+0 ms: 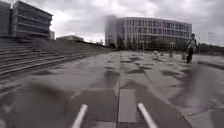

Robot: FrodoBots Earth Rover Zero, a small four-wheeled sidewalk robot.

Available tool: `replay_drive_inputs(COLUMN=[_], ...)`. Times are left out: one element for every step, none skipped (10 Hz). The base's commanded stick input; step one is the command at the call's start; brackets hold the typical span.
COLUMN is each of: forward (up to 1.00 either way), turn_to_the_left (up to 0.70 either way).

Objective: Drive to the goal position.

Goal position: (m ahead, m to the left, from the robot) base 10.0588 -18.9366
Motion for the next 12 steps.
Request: replay_drive_inputs(forward=[1.0,1.0,1.0,1.0,1.0,1.0,1.0,1.0,1.0,1.0,1.0,1.0], turn_to_the_left=[0.0,0.0,0.0,-0.09,-0.18,-0.26,-0.27,-0.27,-0.27,-0.27,-0.27,-0.27])
